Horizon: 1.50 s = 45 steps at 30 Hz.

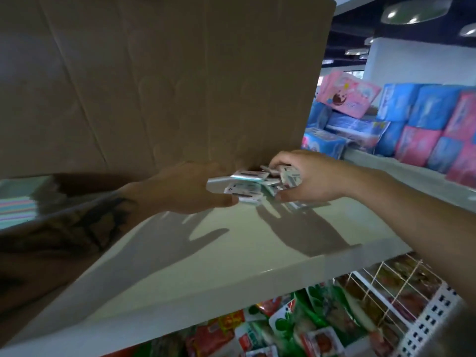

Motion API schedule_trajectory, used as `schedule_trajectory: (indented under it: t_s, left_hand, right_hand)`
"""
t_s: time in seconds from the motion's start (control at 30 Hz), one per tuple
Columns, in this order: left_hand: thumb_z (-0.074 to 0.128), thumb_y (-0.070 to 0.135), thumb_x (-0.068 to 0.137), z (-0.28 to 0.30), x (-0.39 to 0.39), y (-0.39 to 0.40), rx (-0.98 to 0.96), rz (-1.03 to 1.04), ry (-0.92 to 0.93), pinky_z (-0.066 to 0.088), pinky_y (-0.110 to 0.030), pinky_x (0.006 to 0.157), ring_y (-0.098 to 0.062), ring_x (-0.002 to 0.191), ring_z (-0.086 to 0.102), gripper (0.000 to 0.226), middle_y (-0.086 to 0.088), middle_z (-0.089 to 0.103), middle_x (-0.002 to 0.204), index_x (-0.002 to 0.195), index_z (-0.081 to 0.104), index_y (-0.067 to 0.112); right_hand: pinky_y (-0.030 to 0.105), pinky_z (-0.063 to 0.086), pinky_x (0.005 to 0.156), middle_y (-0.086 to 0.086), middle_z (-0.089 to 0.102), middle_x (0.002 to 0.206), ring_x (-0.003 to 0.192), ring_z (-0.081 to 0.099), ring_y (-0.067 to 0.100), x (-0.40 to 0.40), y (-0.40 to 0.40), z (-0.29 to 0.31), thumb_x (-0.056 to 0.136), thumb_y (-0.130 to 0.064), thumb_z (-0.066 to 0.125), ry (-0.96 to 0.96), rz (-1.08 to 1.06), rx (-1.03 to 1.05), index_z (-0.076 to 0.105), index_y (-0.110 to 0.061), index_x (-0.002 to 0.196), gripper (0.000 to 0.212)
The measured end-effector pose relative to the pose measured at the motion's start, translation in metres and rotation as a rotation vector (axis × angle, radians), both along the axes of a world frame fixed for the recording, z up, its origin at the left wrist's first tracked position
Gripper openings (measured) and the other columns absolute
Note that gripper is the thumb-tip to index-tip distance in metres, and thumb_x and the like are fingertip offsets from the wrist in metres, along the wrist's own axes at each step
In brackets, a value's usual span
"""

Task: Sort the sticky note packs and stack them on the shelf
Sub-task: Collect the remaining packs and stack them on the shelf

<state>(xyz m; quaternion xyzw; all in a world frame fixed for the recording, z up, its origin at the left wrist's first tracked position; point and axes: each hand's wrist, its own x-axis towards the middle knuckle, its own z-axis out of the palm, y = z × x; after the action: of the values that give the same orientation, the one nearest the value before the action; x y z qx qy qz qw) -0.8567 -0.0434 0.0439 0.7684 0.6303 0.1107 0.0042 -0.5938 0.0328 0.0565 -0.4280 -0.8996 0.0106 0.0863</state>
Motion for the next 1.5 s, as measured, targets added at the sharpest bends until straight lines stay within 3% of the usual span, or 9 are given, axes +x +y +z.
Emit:
schedule_trajectory:
  t_s: [0.23,0.37,0.53,0.67,0.83,1.03,1.13,1.3,1.5]
  left_hand:
    - [0.049,0.081,0.079,-0.015,0.048,0.073,0.004,0.09,-0.005,0.045,-0.043,0.108,-0.025,0.131,0.054,0.078,0.004,0.054,0.148,0.145,0.047,0.039]
    - [0.051,0.076,0.078,-0.025,0.065,0.101,-0.013,0.135,-0.113,0.049,-0.039,0.102,-0.021,0.121,0.06,0.07,0.007,0.062,0.136,0.135,0.057,0.037]
    - [0.056,0.051,0.095,-0.036,0.078,0.121,-0.026,0.174,-0.173,0.042,-0.023,0.069,-0.014,0.091,0.056,0.033,0.006,0.061,0.11,0.121,0.062,0.033]
    - [0.058,0.052,0.09,-0.032,0.077,0.114,0.01,0.197,-0.174,0.052,-0.032,0.087,-0.018,0.098,0.06,0.04,0.004,0.063,0.116,0.126,0.059,0.034]
    - [0.06,0.043,0.091,-0.026,0.063,0.088,0.1,0.197,-0.116,0.055,-0.037,0.09,-0.022,0.101,0.063,0.039,0.002,0.067,0.116,0.128,0.058,0.03]
    - [0.052,0.056,0.085,-0.022,0.025,0.03,0.127,0.267,-0.083,0.053,-0.042,0.092,-0.024,0.106,0.063,0.042,0.008,0.065,0.118,0.122,0.058,0.037]
    - [0.055,0.05,0.091,-0.018,0.0,-0.007,0.128,0.296,-0.081,0.053,-0.043,0.092,-0.024,0.104,0.063,0.032,0.008,0.065,0.119,0.12,0.058,0.038]
    - [0.057,0.045,0.097,-0.02,-0.051,-0.068,0.126,0.295,-0.079,0.055,-0.039,0.085,-0.016,0.092,0.064,0.024,0.007,0.066,0.113,0.119,0.058,0.035]
    - [0.051,0.054,0.087,-0.027,-0.141,-0.152,0.136,0.382,-0.1,0.052,-0.04,0.089,-0.022,0.106,0.062,0.038,0.008,0.063,0.121,0.122,0.057,0.038]
  right_hand:
    - [0.039,0.053,0.087,-0.009,0.059,0.116,0.1,0.061,0.013,0.043,0.055,-0.02,0.065,-0.061,0.086,-0.019,0.018,-0.09,0.05,-0.043,0.126,0.073]
    - [0.039,0.054,0.089,-0.014,0.06,0.117,0.101,0.061,0.009,0.05,0.067,-0.024,0.064,-0.068,0.085,0.062,0.035,-0.141,0.048,-0.047,0.124,0.074]
    - [0.039,0.054,0.092,-0.011,0.058,0.122,0.105,0.061,0.01,0.051,0.073,-0.032,0.064,-0.065,0.087,0.108,0.057,-0.102,0.051,-0.045,0.128,0.076]
    - [0.039,0.054,0.094,-0.012,0.057,0.124,0.108,0.06,0.011,0.052,0.072,-0.031,0.059,-0.073,0.08,0.096,0.053,-0.095,0.052,-0.045,0.13,0.082]
    - [0.038,0.054,0.092,-0.011,0.059,0.12,0.106,0.059,0.012,0.047,0.064,-0.032,0.056,-0.077,0.072,0.118,0.06,-0.024,0.055,-0.043,0.131,0.085]
    - [0.042,0.052,0.094,-0.01,0.057,0.113,0.104,0.058,0.016,0.024,0.036,-0.024,0.053,-0.08,0.064,0.104,0.051,0.066,0.058,-0.042,0.125,0.082]
    - [0.041,0.05,0.098,-0.012,0.058,0.115,0.109,0.059,0.015,0.0,0.015,-0.015,0.052,-0.081,0.063,0.108,0.057,0.108,0.058,-0.045,0.123,0.079]
    - [0.043,0.052,0.095,-0.016,0.058,0.111,0.102,0.061,0.013,-0.07,-0.027,-0.011,0.049,-0.084,0.062,0.156,0.146,0.034,0.06,-0.044,0.121,0.082]
    - [0.043,0.051,0.094,-0.011,0.059,0.121,0.109,0.059,0.017,-0.189,-0.085,-0.016,0.062,-0.076,0.075,0.073,0.27,-0.028,0.058,-0.041,0.132,0.08]
